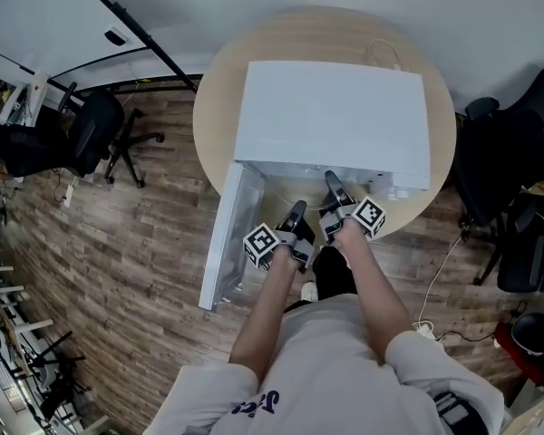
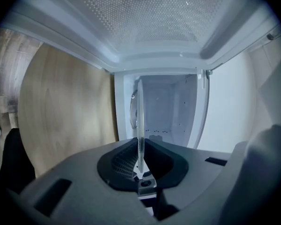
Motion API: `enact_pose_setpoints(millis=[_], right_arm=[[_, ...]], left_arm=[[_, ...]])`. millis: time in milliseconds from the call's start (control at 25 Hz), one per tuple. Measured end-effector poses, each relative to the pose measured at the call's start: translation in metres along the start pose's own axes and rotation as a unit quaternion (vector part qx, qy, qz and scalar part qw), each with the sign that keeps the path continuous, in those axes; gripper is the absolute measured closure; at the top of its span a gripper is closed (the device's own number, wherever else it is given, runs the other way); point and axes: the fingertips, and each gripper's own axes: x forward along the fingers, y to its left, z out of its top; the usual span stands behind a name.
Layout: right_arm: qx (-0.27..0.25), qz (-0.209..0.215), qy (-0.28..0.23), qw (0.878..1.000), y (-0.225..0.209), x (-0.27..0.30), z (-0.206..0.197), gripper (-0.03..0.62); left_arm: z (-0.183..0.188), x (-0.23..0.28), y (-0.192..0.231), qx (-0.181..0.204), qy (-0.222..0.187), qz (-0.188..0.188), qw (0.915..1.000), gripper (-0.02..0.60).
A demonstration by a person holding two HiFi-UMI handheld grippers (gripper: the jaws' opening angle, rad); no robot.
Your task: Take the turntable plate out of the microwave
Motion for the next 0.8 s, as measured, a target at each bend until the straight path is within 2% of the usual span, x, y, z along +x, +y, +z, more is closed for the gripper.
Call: enact_pose_setpoints(millis=[80,240,280,360,400,600,800], right_arm=[[0.001,0.001,0.003,1.0,0.002,0.003,-0.002,0.363],[0.006,-0.028,0.027,0.999,-0.003,0.006,-0.011,0.438],[0.013,-0.034,0.026,0.999,-0.005,0.006,-0.011,0.469],[0.031,-0.039,0.02,0.999,-0.007,0.007,-0.013,0.488],[0.038,-0.043,0.02,0.998,-0.008,0.006,-0.014,0.524],[0.056,-0.073,0.034,0.995,-0.016,-0.005,-0.025,0.548],[0.05,-0.047,0.028,0.997,-0.003,-0.019,-0.031,0.553]], left_arm=[[-0.003,-0.008,0.0,-0.006,0.001,-0.001,1.0,0.546],[-0.003,-0.018,0.004,0.001,0.001,0.0,1.0,0.546],[-0.003,-0.018,0.004,0.004,0.0,0.001,1.0,0.546],[-0.004,-0.021,0.005,0.004,-0.002,0.0,1.0,0.546],[-0.005,-0.023,0.006,0.002,-0.003,0.0,1.0,0.546],[-0.013,-0.037,0.012,-0.007,-0.005,0.0,1.0,0.546],[-0.021,-0.051,0.006,0.017,-0.005,-0.02,0.9996,0.546]])
